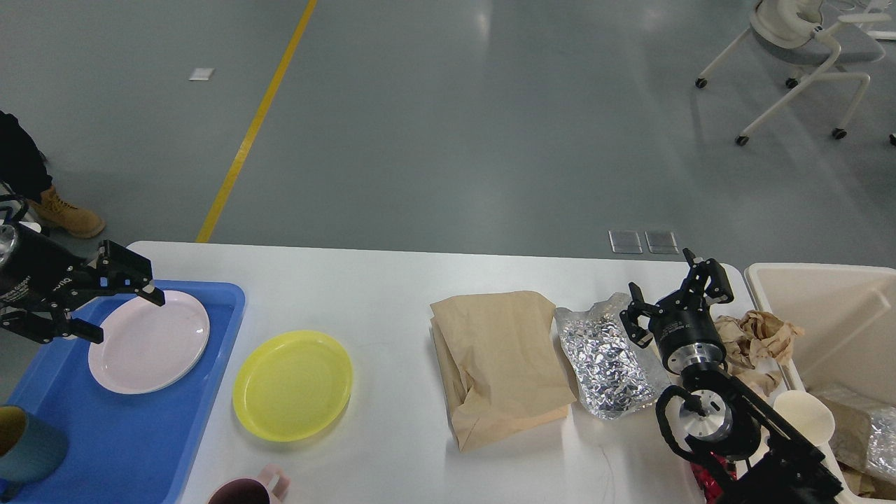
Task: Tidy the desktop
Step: 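Raise the left gripper and move it over the blue tray, then lower the left gripper toward the pink mug near the table edge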
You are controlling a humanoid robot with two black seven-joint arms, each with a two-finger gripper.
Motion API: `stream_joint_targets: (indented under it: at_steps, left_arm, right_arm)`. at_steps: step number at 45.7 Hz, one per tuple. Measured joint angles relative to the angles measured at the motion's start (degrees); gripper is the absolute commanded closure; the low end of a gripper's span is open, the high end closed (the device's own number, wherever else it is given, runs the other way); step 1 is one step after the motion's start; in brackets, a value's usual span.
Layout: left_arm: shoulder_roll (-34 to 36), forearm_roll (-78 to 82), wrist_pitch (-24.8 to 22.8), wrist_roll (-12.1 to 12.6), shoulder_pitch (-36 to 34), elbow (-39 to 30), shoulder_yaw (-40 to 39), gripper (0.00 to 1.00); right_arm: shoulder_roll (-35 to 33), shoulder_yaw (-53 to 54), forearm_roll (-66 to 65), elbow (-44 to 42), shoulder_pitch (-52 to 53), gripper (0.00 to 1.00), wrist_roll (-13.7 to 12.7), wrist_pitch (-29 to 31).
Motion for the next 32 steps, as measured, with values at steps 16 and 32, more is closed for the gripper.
stream_joint_targets:
  at_steps: [16,32]
  left_arm:
    - [-20.87,1.17,0.00,11.94,-3.67,-0.77,7.82,0.04]
    - [-26.43,0.61,0.00,12.68,-3.77,-12.61,7.00,0.04]
  right_arm:
    - [0.00,0.00,0.00,0.00,0.00,0.00,0.02,0.00]
    - [0.00,0.00,0.00,-0.05,0.00,0.00,0.01,0.00]
